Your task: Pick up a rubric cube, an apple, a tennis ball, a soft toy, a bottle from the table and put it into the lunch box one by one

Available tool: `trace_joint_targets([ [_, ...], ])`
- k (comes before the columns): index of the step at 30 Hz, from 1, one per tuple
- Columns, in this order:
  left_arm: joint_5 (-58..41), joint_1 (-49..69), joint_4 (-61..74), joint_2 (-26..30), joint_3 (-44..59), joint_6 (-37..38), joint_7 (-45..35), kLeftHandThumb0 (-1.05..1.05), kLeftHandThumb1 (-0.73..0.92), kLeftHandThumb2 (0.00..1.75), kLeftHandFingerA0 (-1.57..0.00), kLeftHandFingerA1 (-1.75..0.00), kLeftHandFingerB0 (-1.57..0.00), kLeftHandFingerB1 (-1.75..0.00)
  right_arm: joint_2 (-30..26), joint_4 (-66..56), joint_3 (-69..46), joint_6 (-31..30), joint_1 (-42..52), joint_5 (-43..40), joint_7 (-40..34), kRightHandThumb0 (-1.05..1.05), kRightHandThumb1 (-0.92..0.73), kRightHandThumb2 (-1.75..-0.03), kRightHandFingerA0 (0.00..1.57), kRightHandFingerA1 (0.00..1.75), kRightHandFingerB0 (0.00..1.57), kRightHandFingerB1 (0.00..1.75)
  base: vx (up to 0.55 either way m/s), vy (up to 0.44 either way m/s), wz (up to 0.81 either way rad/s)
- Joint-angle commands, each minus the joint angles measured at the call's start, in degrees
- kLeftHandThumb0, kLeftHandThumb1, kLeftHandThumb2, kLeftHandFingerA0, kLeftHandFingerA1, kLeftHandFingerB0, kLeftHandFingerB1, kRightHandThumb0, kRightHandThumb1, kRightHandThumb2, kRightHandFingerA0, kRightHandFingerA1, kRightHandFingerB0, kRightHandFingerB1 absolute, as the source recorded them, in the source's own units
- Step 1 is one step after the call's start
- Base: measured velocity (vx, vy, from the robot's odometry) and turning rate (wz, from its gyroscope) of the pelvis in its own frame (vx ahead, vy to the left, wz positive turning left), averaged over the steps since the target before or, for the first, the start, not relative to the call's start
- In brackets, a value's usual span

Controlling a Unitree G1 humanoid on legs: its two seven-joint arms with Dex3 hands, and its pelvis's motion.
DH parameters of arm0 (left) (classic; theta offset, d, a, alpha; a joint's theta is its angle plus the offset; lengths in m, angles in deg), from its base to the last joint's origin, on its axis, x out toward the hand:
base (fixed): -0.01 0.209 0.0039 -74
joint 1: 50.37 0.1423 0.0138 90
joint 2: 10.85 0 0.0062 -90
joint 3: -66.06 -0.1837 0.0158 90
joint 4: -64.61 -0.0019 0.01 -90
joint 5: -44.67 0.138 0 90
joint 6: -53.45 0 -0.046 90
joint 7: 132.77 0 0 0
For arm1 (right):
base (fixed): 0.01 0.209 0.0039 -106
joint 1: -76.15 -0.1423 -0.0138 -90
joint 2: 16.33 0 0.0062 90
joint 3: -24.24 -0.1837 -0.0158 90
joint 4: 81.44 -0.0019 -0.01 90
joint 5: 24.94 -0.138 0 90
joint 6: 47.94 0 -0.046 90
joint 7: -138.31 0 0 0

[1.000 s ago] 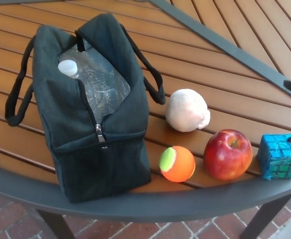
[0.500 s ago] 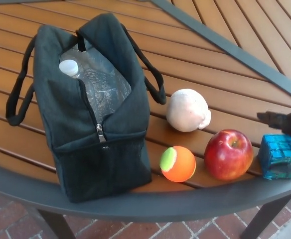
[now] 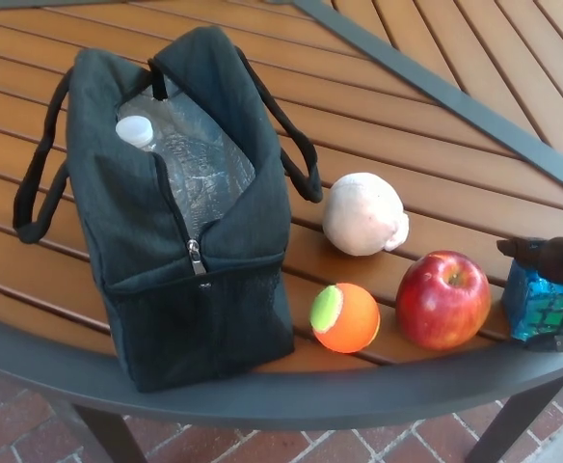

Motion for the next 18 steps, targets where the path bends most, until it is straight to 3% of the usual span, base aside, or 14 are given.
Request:
trace_joint_targets([
  [1,-0.06,0.26,-0.80,1.18,-0.21,1.34,-0.13,0.06,0.55,1.15,-1.02,-1.05,-0.97,-1.00,-0.53,2.32,2.89,1.38,1.74,4.67,1.03,-0.69,-0.39,-0.77,0.00,0.16,0.00,0.21,0.00,0.000,0.00],
  [2,-0.09,0.29,-0.81,1.24,-0.26,1.34,-0.19,0.06,0.55,1.15,-1.02,-1.05,-0.97,-1.00,-0.55,2.53,3.02,1.59,1.78,4.91,0.86,-0.69,-0.39,-0.77,0.00,0.16,0.00,0.21,0.00,0.000,0.00],
  [3,-0.56,0.33,-0.50,0.86,0.02,0.90,-0.04,0.10,0.55,1.12,-0.95,-1.28,-0.92,-1.09,-0.44,3.31,3.49,1.74,1.81,5.73,-0.05,-0.20,-0.60,-0.63,0.00,0.32,0.15,0.30,0.00,0.000,0.00],
  [4,-1.15,0.38,-0.11,0.39,0.37,0.34,0.14,0.10,0.55,1.12,-0.95,-1.28,-0.92,-1.09,-0.29,4.29,4.06,1.96,1.85,6.80,-1.19,-0.20,-0.60,-0.63,0.00,0.32,0.15,0.30,0.00,0.000,0.00],
  [5,-0.55,0.55,-1.05,0.83,0.04,1.66,-0.01,0.07,0.55,1.09,-1.03,-1.24,-0.93,-1.04,-0.25,4.06,3.12,3.40,2.51,6.36,-3.62,-0.16,-0.73,-0.66,0.27,0.51,0.48,0.39,0.00,0.000,0.00],
  [6,-0.34,0.60,-1.34,0.99,-0.07,2.06,-0.07,0.07,0.55,1.09,-1.03,-1.24,-0.93,-1.04,-0.23,4.00,2.82,3.86,2.69,6.20,-4.28,-0.16,-0.73,-0.66,0.27,0.51,0.48,0.39,0.00,0.000,0.00],
  [7,0.10,0.70,-1.54,1.18,-0.30,2.23,0.08,0.06,0.55,1.07,-1.02,-1.23,-0.92,-1.02,-0.08,4.28,1.89,5.79,3.34,5.50,-6.83,-0.22,-0.69,-0.60,0.55,0.59,0.74,0.50,0.00,0.000,0.00],
  [9,0.52,0.88,-1.63,1.34,-0.59,2.26,0.31,0.06,0.58,1.04,-1.04,-1.20,-0.93,-1.02,0.25,4.33,0.62,8.38,4.57,5.23,-11.19,-0.27,-0.63,-0.58,0.66,0.63,0.84,0.58,0.00,0.000,0.00],
  [12,-0.05,1.03,-1.62,1.37,-0.54,2.66,-0.49,0.08,0.55,1.08,-1.04,-1.21,-0.94,-1.03,0.53,3.23,0.54,8.25,5.33,7.07,-13.29,-0.28,-0.59,-0.56,0.69,0.66,0.88,0.62,0.00,0.000,0.00],
  [13,-0.21,1.07,-1.62,1.31,-0.49,2.66,-0.61,0.05,0.56,1.01,-1.01,-1.19,-0.94,-1.02,1.11,2.57,0.61,7.01,5.89,8.24,-15.03,-0.23,-0.53,-0.57,0.43,0.71,0.88,0.70,0.00,0.000,0.00],
  [15,-0.13,1.17,-1.46,1.29,-0.59,2.47,-0.54,0.05,0.56,1.02,-1.01,-1.17,-0.94,-1.02,2.10,1.55,0.57,5.15,7.01,10.21,-18.57,-0.19,-0.56,-0.61,0.40,0.70,0.78,0.68,0.00,0.000,0.00],
  [16,0.12,1.25,-1.29,1.39,-0.76,2.35,-0.49,0.05,0.56,1.02,-1.01,-1.17,-0.94,-1.02,2.33,1.33,0.42,5.04,7.44,10.84,-19.95,-0.19,-0.56,-0.61,0.40,0.70,0.78,0.68,0.00,0.000,0.00],
  [17,0.29,1.32,-1.37,1.51,-0.82,2.46,-0.38,0.09,0.56,1.06,-0.99,-1.18,-0.94,-1.02,2.61,1.59,0.18,5.13,7.78,10.94,-21.09,-0.24,-0.75,-0.61,0.58,0.83,0.58,0.62,0.00,0.000,0.00],
  [18,0.44,1.39,-1.50,1.63,-0.86,2.64,-0.25,0.09,0.56,1.06,-0.99,-1.18,-0.94,-1.02,2.97,1.99,-0.17,5.28,8.15,11.02,-22.26,-0.24,-0.75,-0.61,0.58,0.83,0.58,0.62,0.00,0.000,0.00],
])
